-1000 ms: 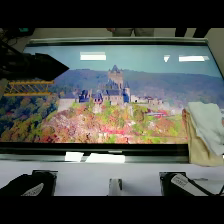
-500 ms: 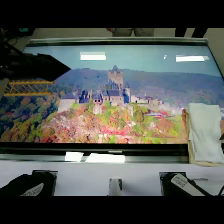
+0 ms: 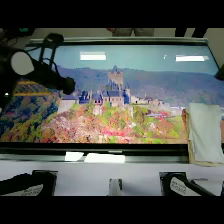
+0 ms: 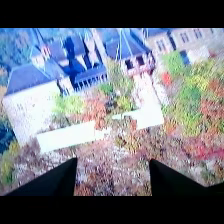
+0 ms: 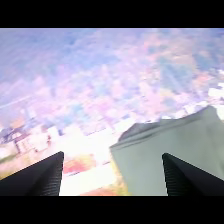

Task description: Fold the shirts.

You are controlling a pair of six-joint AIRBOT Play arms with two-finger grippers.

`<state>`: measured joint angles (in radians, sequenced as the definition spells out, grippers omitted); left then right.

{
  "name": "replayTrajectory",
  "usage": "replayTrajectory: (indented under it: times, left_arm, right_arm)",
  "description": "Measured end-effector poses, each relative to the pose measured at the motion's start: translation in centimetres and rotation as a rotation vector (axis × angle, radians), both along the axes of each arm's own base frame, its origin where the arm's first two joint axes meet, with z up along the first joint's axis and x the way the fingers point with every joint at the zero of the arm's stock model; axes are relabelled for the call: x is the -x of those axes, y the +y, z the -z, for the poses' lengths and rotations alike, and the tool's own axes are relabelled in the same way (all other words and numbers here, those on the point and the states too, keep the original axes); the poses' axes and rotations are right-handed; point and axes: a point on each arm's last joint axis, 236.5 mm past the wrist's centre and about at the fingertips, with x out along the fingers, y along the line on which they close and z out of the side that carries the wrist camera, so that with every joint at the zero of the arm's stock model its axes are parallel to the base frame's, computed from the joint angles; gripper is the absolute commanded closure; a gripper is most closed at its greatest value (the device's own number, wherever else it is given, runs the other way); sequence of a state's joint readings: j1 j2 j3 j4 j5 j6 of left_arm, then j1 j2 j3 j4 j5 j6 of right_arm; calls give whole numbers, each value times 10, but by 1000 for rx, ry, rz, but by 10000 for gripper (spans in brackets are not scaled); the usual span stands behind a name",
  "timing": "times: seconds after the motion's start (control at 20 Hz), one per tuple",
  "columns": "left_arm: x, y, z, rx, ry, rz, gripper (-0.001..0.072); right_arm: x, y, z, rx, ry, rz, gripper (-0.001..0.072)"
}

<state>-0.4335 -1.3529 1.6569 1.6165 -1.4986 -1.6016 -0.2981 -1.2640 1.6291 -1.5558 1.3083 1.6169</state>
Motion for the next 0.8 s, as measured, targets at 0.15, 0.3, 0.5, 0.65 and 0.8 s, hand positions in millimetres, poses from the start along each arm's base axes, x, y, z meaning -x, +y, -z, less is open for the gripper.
replayTrajectory:
  times: [0.15, 0.3, 0.5, 0.65, 0.8]
  left_arm:
    - [30, 6, 37, -69, 107, 11, 162]
    - [31, 10, 51, -35, 57, -56, 163]
    - [24, 13, 55, 1, 7, -108, 164]
    - [22, 15, 57, 10, -6, -123, 164]
    - [20, 15, 57, 15, -12, -129, 164]
  right_arm:
    - [-9, 78, 46, -75, 173, -130, 28]
    - [-3, 129, 83, -148, 324, -210, 30]
    - [4, 155, 101, -194, 404, -244, 30]
    - [7, 163, 104, -211, 427, -259, 30]
    - [8, 165, 106, -214, 437, -260, 30]
